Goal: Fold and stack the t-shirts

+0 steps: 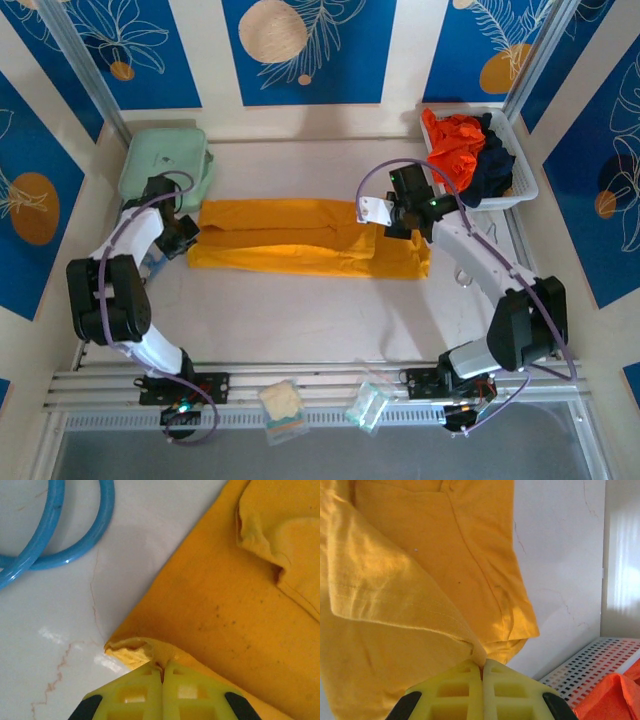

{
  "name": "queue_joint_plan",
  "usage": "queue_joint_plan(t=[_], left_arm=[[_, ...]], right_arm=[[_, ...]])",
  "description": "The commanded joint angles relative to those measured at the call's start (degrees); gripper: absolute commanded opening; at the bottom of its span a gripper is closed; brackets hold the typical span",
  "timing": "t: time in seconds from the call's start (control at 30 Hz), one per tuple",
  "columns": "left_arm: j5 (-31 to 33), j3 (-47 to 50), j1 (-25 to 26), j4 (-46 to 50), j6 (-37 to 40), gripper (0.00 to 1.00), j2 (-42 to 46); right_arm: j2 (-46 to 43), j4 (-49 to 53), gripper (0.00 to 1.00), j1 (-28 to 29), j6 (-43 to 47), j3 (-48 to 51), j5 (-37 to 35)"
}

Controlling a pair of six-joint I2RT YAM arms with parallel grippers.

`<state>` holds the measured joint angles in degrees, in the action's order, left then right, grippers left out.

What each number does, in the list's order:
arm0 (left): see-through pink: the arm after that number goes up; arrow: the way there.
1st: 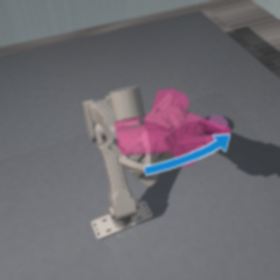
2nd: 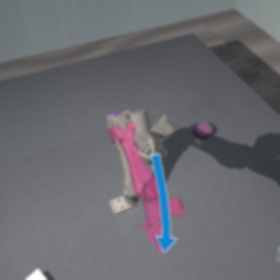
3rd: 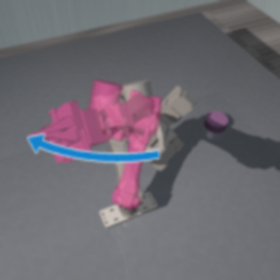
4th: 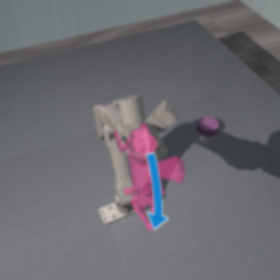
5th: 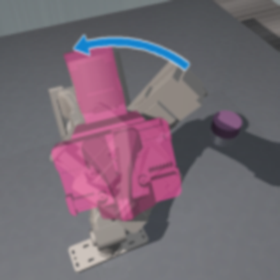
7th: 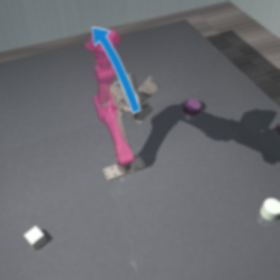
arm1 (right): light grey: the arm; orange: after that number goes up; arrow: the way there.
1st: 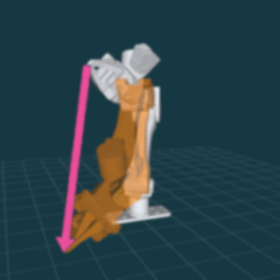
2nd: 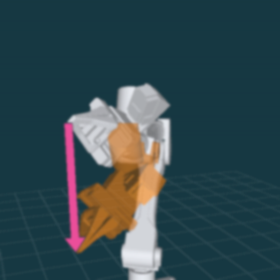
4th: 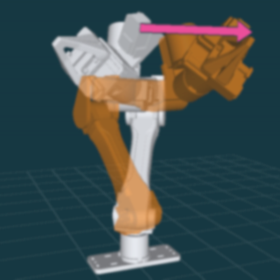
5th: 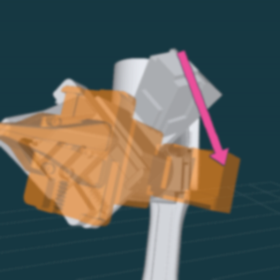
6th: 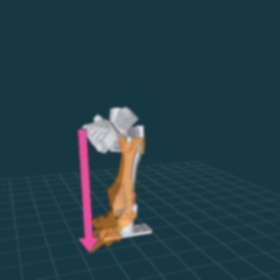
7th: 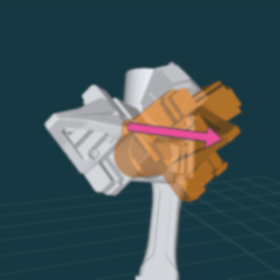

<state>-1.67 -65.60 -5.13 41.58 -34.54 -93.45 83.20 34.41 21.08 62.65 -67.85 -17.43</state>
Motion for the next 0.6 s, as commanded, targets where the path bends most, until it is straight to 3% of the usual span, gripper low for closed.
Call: queue_joint_plan(t=[0.0, 0.43, 0.57], left_arm=[[1.7, -2.4, 0.2, 1.1, 1.1, 0.00, -3.3], [3.5, -7.8, 0.1, -1.2, 0.4, 0.00, -15.7], [5.0, -8.1, 0.2, -1.6, -0.5, 0.13, -16.4]], right_arm=[[3.5, -2.3, 0.00, -1.1, 1.2, -2.1, 3.6], [18.4, -10.7, 0.00, -3.1, -10.0, -7.1, 1.4], [23.5, -12.2, 0.00, -3.6, -15.4, -10.0, -0.8]])
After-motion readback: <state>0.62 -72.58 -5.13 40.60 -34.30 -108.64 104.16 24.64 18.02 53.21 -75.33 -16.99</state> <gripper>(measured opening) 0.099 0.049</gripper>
